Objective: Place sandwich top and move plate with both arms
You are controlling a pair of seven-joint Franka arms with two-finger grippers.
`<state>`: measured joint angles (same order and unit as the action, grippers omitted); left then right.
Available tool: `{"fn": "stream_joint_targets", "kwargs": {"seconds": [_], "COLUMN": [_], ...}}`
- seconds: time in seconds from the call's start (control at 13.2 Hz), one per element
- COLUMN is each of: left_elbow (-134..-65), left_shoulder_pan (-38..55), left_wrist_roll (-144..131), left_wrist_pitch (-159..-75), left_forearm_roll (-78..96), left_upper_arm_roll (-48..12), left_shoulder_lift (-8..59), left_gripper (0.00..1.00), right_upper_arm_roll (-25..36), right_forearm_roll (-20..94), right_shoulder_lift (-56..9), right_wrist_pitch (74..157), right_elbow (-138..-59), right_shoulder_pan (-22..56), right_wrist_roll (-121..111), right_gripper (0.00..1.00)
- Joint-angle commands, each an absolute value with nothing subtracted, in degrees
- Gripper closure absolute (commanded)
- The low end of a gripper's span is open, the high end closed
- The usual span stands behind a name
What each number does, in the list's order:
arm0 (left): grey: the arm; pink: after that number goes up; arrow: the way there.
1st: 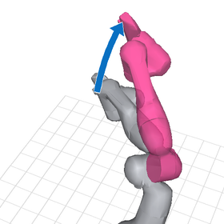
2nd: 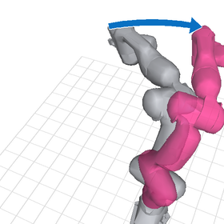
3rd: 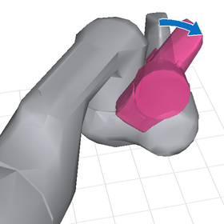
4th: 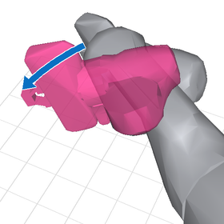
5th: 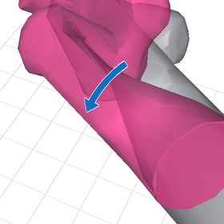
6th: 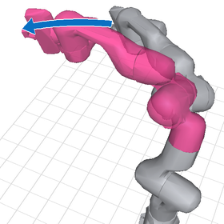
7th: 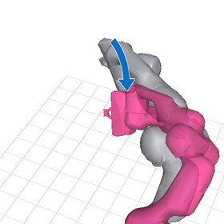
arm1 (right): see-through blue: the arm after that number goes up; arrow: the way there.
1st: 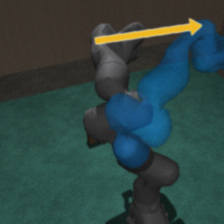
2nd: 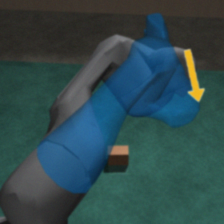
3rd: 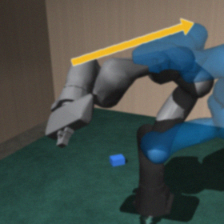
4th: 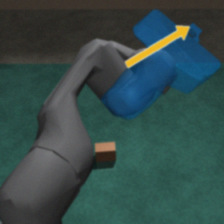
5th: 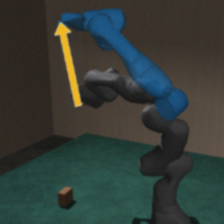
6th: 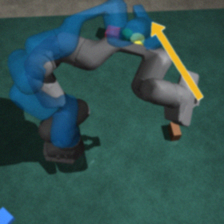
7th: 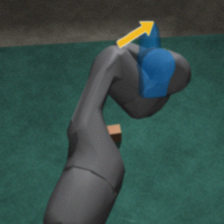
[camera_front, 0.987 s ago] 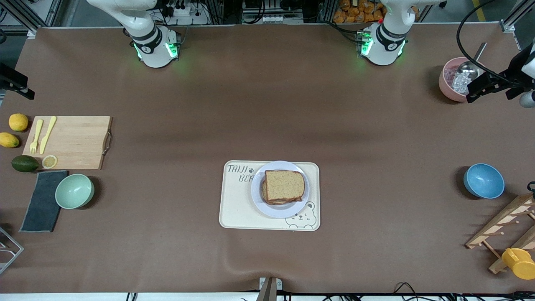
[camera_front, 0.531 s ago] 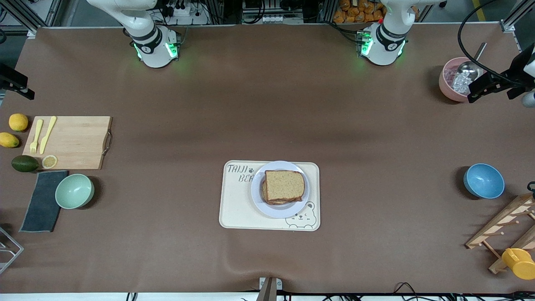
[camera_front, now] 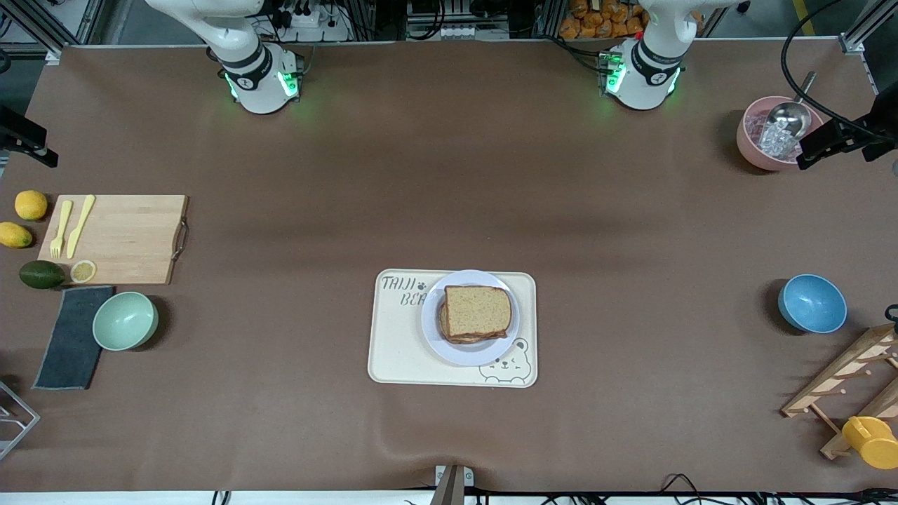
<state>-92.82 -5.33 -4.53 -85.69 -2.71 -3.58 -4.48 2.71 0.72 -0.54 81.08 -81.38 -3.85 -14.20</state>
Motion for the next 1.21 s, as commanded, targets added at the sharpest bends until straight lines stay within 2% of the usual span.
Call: {"fn": "stream_joint_targets", "kwargs": {"seconds": [0.0, 1.14], "left_elbow": [-93.0, -89.4], "left_shoulder_pan": [-5.8, -4.3], "left_wrist_roll": [-4.1, -4.5], "left_wrist_pitch": [-84.6, -84.4], "left_forearm_roll": [-2.2, -2.4], "left_upper_arm_roll": [-3.8, -4.9], "left_shoulder_lift": [-5.8, -3.2], "left_gripper": [0.00, 0.00], "right_upper_arm_roll": [1.6, 1.6], "right_forearm_roll": [0.7, 0.7], "right_shoulder_lift": [-0.2, -0.2], "right_wrist_pitch": [81.2, 81.2], "right_elbow": [-81.6, -81.6], "right_shoulder_pan": [-5.4, -5.4], "right_wrist_roll": [-14.2, -14.2], "right_gripper": [0.00, 0.00]}}
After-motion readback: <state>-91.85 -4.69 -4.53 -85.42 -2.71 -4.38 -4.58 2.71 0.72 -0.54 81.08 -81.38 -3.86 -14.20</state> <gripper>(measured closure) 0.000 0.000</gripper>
